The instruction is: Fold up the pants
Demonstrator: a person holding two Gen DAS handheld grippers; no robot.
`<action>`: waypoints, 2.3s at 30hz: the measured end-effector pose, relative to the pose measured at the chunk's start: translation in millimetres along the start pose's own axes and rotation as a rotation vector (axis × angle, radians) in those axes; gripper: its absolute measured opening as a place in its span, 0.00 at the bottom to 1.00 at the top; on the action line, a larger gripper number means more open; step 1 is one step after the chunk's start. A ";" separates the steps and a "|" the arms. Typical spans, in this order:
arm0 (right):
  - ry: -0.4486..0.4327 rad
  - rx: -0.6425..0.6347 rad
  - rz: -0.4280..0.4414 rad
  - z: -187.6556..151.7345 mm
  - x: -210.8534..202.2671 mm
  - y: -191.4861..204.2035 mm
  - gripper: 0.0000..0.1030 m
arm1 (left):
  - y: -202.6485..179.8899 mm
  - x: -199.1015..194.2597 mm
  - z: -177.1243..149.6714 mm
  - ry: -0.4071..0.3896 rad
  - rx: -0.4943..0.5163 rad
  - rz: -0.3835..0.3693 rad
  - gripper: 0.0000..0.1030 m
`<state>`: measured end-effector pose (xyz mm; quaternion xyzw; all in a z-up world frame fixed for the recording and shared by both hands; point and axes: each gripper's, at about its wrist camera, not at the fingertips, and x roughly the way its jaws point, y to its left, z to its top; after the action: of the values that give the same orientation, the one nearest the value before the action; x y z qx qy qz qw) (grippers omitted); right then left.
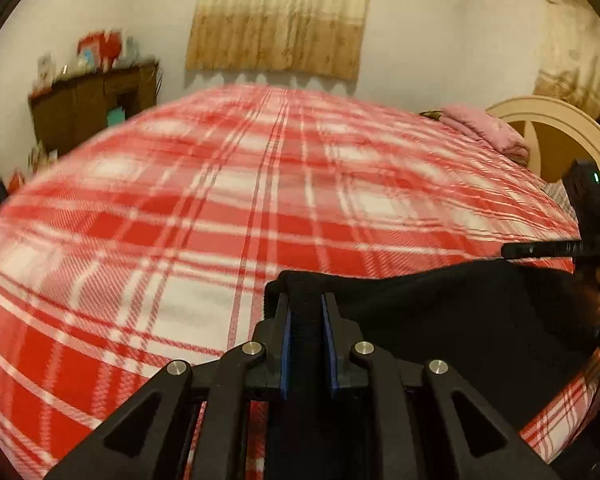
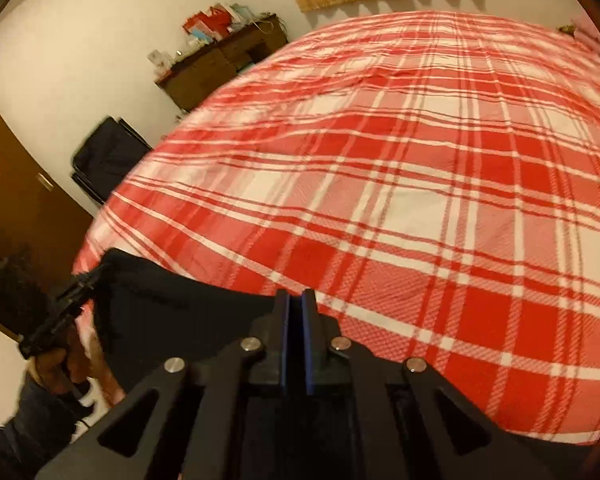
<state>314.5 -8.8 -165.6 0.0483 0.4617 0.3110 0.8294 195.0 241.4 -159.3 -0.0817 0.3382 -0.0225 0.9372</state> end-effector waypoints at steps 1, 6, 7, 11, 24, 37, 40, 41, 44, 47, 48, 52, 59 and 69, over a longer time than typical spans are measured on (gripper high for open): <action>0.008 0.001 -0.019 -1.0 5.9 -2.1 0.01 | 3.9 4.2 -2.3 0.008 -0.010 -0.001 0.16; -0.041 0.068 -0.099 -10.8 14.8 -27.6 0.05 | 7.8 -8.0 -8.0 0.003 -0.033 0.017 0.34; -0.050 0.080 -0.095 -11.9 9.5 -30.1 0.22 | 9.0 -11.8 -9.2 0.010 -0.026 0.047 0.45; -0.090 0.080 -0.086 -20.5 -25.8 -34.8 0.63 | 22.5 -40.7 -16.5 -0.034 -0.031 0.129 0.49; -0.349 0.294 -0.453 -158.0 -270.8 -116.5 0.66 | -101.9 -34.1 -5.6 -0.036 0.156 -0.145 0.50; -0.173 0.389 -0.866 -196.1 -351.9 -189.1 0.75 | -287.9 27.9 -49.4 0.173 0.406 -0.478 0.55; -0.087 0.359 -0.948 -221.3 -353.5 -176.9 0.75 | -288.3 21.7 -54.2 0.170 0.455 -0.475 0.58; -0.057 0.363 -0.980 -232.2 -356.5 -178.7 0.75 | -288.2 21.9 -53.3 0.174 0.460 -0.477 0.58; -0.064 0.408 -0.997 -258.6 -374.8 -184.4 0.75 | -280.3 18.6 -48.6 0.176 0.444 -0.485 0.58; -0.259 0.429 -0.913 -260.0 -408.0 -180.8 0.76 | -273.0 13.4 -42.5 0.144 0.408 -0.482 0.58; -0.310 0.445 -0.875 -255.9 -416.0 -182.7 0.75 | -274.3 12.6 -41.7 0.133 0.394 -0.483 0.58; -0.429 0.546 -0.725 -226.4 -435.7 -213.7 0.76 | -283.5 9.4 -37.7 0.126 0.358 -0.525 0.58; -0.267 0.661 -0.584 -210.9 -405.9 -289.8 0.52 | -293.3 22.2 -46.4 0.151 0.376 -0.516 0.58; -0.170 0.564 -0.584 -207.4 -387.2 -283.9 0.10 | -290.0 28.5 -50.2 0.160 0.368 -0.503 0.58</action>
<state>135.9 -496.4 -103.0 0.1663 0.4530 -0.0813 0.8721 188.7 -54.1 -166.5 0.0099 0.3705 -0.3206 0.8717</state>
